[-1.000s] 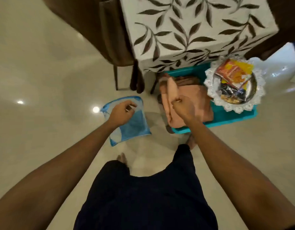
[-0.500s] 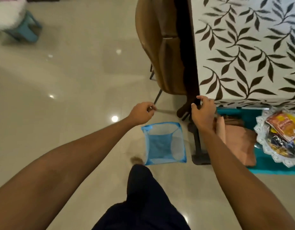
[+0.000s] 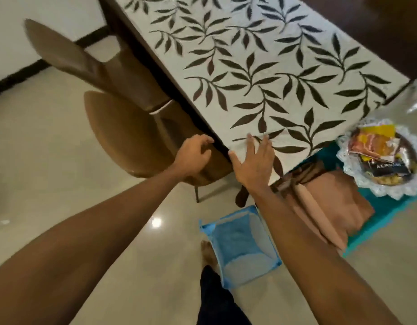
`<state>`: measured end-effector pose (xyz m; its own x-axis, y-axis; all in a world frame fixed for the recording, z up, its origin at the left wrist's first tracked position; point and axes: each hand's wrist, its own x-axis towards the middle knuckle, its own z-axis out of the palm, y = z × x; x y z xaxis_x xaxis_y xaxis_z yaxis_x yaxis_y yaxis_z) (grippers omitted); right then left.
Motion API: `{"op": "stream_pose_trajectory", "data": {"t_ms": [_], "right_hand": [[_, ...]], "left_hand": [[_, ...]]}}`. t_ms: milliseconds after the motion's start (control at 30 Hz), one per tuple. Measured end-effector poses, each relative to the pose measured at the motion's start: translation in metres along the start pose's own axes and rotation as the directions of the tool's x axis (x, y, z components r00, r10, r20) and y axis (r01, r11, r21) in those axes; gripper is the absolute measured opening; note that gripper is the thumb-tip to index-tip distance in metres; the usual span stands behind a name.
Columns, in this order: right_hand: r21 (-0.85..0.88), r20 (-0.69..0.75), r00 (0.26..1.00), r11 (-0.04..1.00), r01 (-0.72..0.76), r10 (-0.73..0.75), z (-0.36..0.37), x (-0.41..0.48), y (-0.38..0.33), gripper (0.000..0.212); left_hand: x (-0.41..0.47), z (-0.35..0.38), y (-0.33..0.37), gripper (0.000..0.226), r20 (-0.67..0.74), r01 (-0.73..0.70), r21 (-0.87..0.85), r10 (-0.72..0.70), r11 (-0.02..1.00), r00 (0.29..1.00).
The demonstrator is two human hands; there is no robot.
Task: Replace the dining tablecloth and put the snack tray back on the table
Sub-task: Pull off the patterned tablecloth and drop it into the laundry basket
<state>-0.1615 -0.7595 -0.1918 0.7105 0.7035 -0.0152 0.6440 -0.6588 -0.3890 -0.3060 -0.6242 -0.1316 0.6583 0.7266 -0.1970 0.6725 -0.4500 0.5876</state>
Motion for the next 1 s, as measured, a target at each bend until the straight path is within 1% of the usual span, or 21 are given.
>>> {"op": "stream_pose_trajectory", "data": {"t_ms": [100, 167, 200, 300, 367, 500, 567, 633, 667, 733, 800, 900, 1000], "right_hand": [[-0.012, 0.013, 0.998, 0.998, -0.058, 0.058, 0.006, 0.006, -0.012, 0.085], [0.022, 0.030, 0.994, 0.994, -0.109, 0.108, 0.005, 0.011, -0.017, 0.087], [0.032, 0.015, 0.989, 0.989, -0.148, 0.147, 0.003, 0.018, -0.020, 0.088], [0.015, 0.054, 0.988, 0.989, -0.146, 0.145, 0.003, 0.023, -0.031, 0.092], [0.016, 0.076, 0.980, 0.983, -0.185, 0.184, 0.005, 0.032, -0.042, 0.094], [0.054, 0.052, 0.959, 0.958, -0.281, 0.279, 0.011, 0.070, -0.077, 0.097], [0.072, 0.056, 0.944, 0.942, -0.327, 0.324, 0.017, 0.091, -0.099, 0.095], [0.122, 0.068, 0.929, 0.921, -0.370, 0.364, 0.023, 0.109, -0.115, 0.093], [0.132, 0.067, 0.921, 0.911, -0.391, 0.385, 0.026, 0.122, -0.130, 0.092], [0.166, 0.083, 0.902, 0.886, -0.433, 0.425, 0.032, 0.143, -0.152, 0.087], [0.175, 0.098, 0.892, 0.875, -0.452, 0.441, 0.040, 0.164, -0.183, 0.081], [0.155, 0.159, 0.906, 0.897, -0.415, 0.392, 0.048, 0.196, -0.221, 0.074], [0.099, 0.223, 0.916, 0.927, -0.363, 0.335, 0.054, 0.226, -0.249, 0.072]], "left_hand": [[0.044, -0.022, -0.014, 0.042, -0.014, -0.065, 0.053, 0.066, 0.996, 0.998], [0.068, -0.034, -0.020, 0.046, 0.013, -0.098, 0.100, 0.097, 0.990, 0.995], [0.085, -0.041, -0.020, 0.048, 0.049, -0.127, 0.120, 0.122, 0.985, 0.991], [0.107, -0.051, -0.033, 0.053, 0.082, -0.142, 0.162, 0.130, 0.976, 0.988], [0.124, -0.057, -0.039, 0.059, 0.119, -0.179, 0.225, 0.155, 0.958, 0.981], [0.183, -0.082, -0.058, 0.072, 0.184, -0.300, 0.379, 0.246, 0.876, 0.952], [0.214, -0.100, -0.073, 0.076, 0.214, -0.309, 0.406, 0.239, 0.860, 0.947], [0.235, -0.116, -0.083, 0.075, 0.268, -0.320, 0.392, 0.226, 0.862, 0.937], [0.248, -0.127, -0.091, 0.071, 0.287, -0.354, 0.363, 0.259, 0.862, 0.922], [0.261, -0.142, -0.099, 0.063, 0.342, -0.436, 0.321, 0.326, 0.841, 0.881], [0.273, -0.159, -0.110, 0.060, 0.440, -0.461, 0.262, 0.321, 0.848, 0.839], [0.288, -0.177, -0.119, 0.049, 0.559, -0.462, 0.167, 0.303, 0.871, 0.772], [0.308, -0.190, -0.126, 0.046, 0.599, -0.415, 0.030, 0.316, 0.909, 0.736]]}}
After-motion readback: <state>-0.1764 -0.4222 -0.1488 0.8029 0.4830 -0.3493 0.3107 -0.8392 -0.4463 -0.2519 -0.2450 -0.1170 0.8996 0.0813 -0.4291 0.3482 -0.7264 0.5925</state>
